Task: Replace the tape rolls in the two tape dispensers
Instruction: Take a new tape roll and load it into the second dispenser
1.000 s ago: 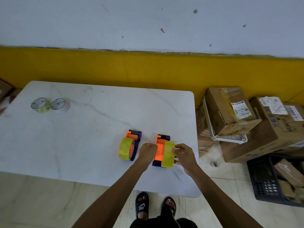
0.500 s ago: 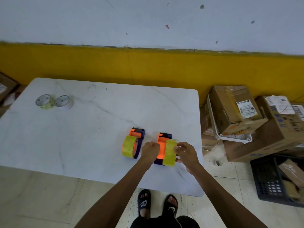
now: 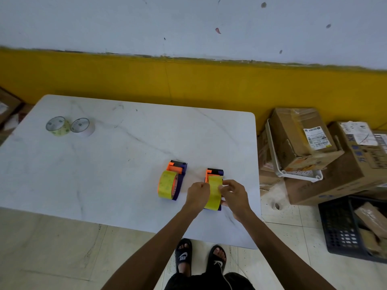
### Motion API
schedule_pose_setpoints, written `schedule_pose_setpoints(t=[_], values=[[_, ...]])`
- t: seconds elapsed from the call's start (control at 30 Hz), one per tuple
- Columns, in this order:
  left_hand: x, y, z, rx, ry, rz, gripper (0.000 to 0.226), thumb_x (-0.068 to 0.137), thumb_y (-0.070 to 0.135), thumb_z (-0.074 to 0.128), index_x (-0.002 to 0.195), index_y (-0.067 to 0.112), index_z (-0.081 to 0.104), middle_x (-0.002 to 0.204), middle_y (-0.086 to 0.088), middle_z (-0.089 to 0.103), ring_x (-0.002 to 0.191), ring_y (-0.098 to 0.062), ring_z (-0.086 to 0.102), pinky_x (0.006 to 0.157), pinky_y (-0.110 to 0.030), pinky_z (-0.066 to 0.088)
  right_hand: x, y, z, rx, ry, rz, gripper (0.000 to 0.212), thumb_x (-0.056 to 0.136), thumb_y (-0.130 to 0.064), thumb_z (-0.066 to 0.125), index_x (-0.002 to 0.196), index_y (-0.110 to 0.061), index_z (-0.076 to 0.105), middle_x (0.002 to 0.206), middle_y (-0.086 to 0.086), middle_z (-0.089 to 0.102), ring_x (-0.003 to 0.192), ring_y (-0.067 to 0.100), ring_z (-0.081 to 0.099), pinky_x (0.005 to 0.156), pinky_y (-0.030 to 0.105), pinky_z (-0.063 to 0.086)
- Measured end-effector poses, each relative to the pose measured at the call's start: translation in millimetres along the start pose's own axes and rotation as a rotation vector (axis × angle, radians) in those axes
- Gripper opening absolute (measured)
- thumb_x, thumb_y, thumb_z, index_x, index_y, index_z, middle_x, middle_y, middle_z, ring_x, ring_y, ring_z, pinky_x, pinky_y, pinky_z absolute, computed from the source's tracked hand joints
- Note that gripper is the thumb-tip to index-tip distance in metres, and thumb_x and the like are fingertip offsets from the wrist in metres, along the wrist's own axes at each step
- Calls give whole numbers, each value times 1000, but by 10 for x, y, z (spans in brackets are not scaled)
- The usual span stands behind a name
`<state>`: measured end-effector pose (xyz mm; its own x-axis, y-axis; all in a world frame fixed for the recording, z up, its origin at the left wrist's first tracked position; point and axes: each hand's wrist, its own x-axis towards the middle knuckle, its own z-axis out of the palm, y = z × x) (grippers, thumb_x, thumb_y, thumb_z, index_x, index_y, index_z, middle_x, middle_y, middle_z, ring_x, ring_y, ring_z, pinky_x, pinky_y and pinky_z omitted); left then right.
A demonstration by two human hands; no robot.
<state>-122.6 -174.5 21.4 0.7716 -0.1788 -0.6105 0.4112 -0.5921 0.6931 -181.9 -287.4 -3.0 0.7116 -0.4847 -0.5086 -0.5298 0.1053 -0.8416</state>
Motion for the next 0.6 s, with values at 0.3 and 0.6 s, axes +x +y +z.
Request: schedule_pose_setpoints(t=[0.3, 0.6], values=[[41, -114, -25, 130, -60, 81, 30, 93, 25, 46, 64, 18, 45, 65, 1, 45, 67, -18, 46, 60, -29, 38, 47, -84, 50, -82, 31, 92, 17, 83, -18, 69, 99, -16, 64, 99, 11, 69, 93, 30, 67, 84, 50, 59], [69, -192, -72, 270, -39, 230, 47, 99, 32, 44, 56, 18, 31, 55, 1, 32, 53, -13, 35, 52, -29, 26, 447, -500, 35, -703, -182, -273, 18, 86, -13, 59, 101, -7, 68, 96, 7, 66, 90, 22, 58, 73, 30, 44]])
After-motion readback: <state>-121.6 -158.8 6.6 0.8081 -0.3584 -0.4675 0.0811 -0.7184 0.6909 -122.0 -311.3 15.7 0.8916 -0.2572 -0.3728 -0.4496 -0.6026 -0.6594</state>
